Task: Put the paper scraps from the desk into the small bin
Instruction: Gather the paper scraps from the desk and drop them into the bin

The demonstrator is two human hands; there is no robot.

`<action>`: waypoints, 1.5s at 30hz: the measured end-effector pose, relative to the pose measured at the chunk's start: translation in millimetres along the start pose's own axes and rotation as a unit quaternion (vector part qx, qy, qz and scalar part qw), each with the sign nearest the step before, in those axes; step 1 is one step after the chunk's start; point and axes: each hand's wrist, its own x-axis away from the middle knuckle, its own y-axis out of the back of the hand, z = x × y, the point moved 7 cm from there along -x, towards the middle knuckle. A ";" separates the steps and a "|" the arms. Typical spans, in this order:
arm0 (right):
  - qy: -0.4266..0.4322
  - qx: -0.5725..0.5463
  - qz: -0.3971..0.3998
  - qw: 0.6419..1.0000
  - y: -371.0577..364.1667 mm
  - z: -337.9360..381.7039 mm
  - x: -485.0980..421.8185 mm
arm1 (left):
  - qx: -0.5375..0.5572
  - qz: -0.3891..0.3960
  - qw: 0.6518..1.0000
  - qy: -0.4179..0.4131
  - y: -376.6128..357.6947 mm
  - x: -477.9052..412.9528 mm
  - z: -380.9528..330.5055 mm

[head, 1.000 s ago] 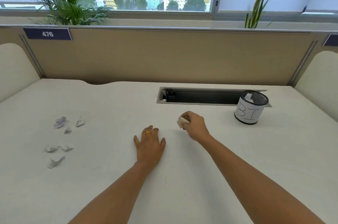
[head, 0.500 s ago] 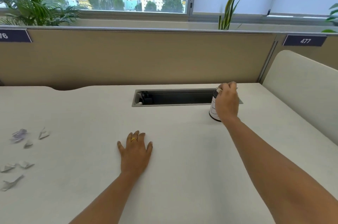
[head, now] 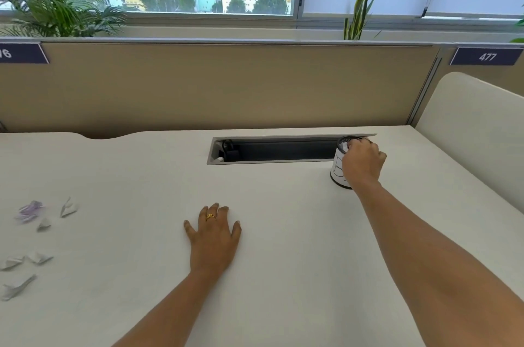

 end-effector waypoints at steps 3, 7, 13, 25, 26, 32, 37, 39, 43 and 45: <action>0.009 -0.003 -0.016 1.000 1.6 1.3 3.8 | 0.000 0.029 1.000 0.008 -2.1 0.6 -0.1; 0.016 -0.017 -0.039 0.999 4.5 2.7 14.2 | 0.007 0.043 0.999 0.007 -4.2 1.3 2.1; 0.081 -0.034 -0.092 0.992 0.1 23.1 46.0 | 0.030 0.058 0.998 0.004 0.9 6.4 1.2; 0.166 -0.092 0.176 0.966 -66.9 100.6 173.0 | 0.051 0.082 0.993 -0.063 16.4 45.0 23.3; 0.171 -0.081 0.189 0.963 -70.0 104.8 181.7 | 0.055 0.089 0.992 -0.064 21.2 48.9 30.4; 0.196 -0.067 0.195 0.959 -72.2 112.3 200.6 | 0.018 -0.029 0.999 0.024 66.6 62.3 129.0; 0.191 -0.081 0.190 0.960 -71.2 113.3 202.6 | -0.062 -0.033 0.987 0.148 100.8 63.8 215.6; 0.189 -0.080 0.191 0.960 -71.4 113.8 202.8 | -0.058 0.010 0.982 0.180 103.2 59.9 236.6; 0.187 -0.087 0.187 0.960 -71.4 112.6 201.5 | -0.061 0.071 0.977 0.193 101.5 54.0 252.6; 0.190 -0.087 0.188 0.960 -71.8 112.5 201.2 | -0.057 0.084 0.976 0.193 99.6 51.5 255.3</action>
